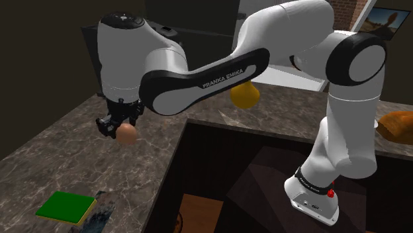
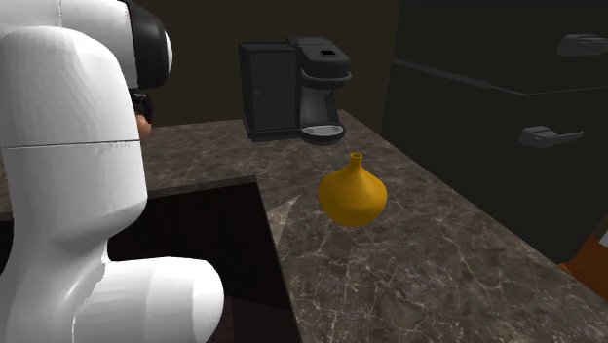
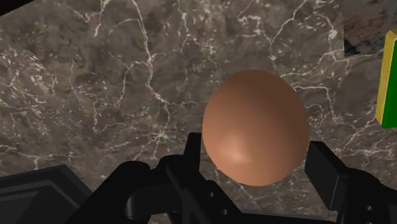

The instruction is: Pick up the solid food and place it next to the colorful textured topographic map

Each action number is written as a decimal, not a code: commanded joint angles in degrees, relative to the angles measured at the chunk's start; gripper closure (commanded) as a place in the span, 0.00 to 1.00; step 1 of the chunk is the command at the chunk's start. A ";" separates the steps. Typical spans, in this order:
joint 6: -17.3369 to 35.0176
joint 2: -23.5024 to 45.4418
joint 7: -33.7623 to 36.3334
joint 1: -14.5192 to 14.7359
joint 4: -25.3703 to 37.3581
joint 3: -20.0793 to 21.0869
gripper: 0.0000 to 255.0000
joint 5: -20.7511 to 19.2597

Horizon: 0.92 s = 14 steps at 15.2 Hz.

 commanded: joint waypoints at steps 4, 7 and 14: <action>-8.62 13.33 2.11 7.95 20.74 -1.11 1.00 -4.26; -16.20 24.40 0.86 14.33 39.77 -2.58 1.00 -6.04; -10.27 23.19 2.89 12.80 32.14 -2.68 1.00 -6.42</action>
